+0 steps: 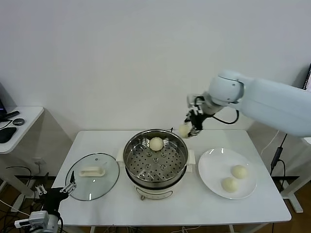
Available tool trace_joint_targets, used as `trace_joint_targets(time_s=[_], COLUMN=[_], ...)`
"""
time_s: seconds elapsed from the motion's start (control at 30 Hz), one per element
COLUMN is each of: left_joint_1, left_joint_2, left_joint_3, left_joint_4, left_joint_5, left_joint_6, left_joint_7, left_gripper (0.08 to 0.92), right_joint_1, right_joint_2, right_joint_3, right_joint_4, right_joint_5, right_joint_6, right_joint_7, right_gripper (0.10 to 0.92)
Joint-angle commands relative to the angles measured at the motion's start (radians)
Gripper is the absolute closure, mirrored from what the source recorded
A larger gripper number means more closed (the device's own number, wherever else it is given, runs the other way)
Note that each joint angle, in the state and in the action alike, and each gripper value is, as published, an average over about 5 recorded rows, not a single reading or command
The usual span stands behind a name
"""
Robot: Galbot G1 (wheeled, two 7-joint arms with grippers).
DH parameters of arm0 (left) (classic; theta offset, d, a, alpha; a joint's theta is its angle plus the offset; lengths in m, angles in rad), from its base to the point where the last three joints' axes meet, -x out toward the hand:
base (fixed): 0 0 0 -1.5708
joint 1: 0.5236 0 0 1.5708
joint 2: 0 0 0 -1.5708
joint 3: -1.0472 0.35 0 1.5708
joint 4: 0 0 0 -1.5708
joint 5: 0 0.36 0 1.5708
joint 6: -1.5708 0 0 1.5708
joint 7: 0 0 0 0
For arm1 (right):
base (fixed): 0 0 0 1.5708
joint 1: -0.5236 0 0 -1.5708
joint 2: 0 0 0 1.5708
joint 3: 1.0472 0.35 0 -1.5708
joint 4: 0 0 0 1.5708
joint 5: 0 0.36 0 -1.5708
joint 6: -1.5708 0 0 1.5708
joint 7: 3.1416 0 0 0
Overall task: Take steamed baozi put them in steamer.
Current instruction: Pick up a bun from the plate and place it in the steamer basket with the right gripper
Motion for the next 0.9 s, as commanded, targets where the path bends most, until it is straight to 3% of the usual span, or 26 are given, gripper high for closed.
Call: trace_joint_targets(time_s=[0.03,0.33,0.9], left_joint_1=[-0.004,0.003,0.006], left_joint_2=[-0.002,-0.002,-0.004], left_joint_3=[-0.002,-0.021,-0.036], left_joint_4=[0.004,0.0,0.0], left_joint_5=[0.0,0.0,-0.009], left_joint_6=[0.001,-0.002,-0.005], left_joint_7=[0.0,0.001,0.007], left_gripper=[0.177,0.177,0.177], right_joint_1=[0.022,-0.109,-0.22], right_joint_2=[0.238,0.392,0.516], right_joint_3=[-0.089,-0.063,-0.039], right_joint_4=[-0.005,-0.113,-0.281], right_joint_5=[0.203,0.177,0.118], right_joint_6=[-0.145,-0.181,-0.18], right_joint_7=[0.114,0.173,0.205], right_gripper=[0.491,0.491,0.49])
